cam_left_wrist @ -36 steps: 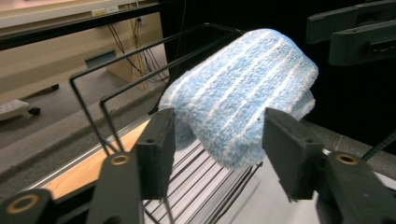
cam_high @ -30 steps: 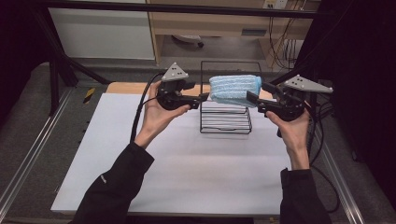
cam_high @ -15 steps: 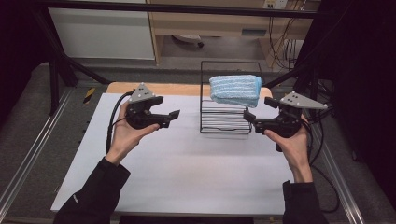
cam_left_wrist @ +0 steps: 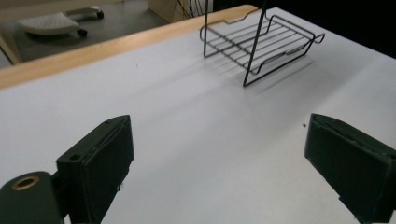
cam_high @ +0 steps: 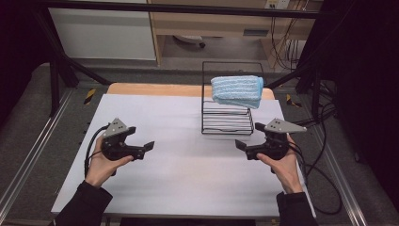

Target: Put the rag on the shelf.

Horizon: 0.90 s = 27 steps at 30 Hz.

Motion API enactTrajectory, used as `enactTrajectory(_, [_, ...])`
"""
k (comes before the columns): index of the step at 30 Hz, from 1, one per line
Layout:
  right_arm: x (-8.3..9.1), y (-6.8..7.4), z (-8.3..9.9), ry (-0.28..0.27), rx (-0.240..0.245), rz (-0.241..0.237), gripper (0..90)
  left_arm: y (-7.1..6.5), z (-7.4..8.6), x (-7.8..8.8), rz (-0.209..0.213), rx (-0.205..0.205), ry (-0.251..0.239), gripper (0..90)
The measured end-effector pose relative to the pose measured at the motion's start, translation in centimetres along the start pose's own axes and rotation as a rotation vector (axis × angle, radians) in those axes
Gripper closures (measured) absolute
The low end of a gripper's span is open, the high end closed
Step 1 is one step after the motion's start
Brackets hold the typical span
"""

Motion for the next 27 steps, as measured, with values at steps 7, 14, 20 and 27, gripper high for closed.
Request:
enactTrajectory(7, [-0.8, 0.4, 4.0, 0.06, -0.038, -0.046, 0.5, 1.4, 3.6, 0.5, -0.018, 0.003, 0.034, 8.0])
enactTrajectory(14, [-1.1, -0.3, 8.3, 0.127, -0.07, -0.053, 0.6, 2.2, 5.5, 0.5, -0.027, 0.002, 0.053, 8.0])
enactTrajectory(20, [-0.4, -1.0, 11.2, 0.149, -0.107, -0.06, 0.6, 2.7, 7.3, 0.4, -0.031, -0.001, 0.085, 8.0])
enactTrajectory(27, [0.5, -1.6, 11.7, 0.122, -0.121, -0.044, 0.6, 3.2, 8.6, 0.3, -0.038, 0.004, 0.104, 8.0])
Point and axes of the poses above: each handheld gripper's, and its own axes: x roughly backward along the jaws, z roughly out of its underside, y roughly to its left, the point moved 4 cm from there along -x, roughly forward along the jaws, and after that the axes turned 6 degrees about x, right-handed, at the moved point
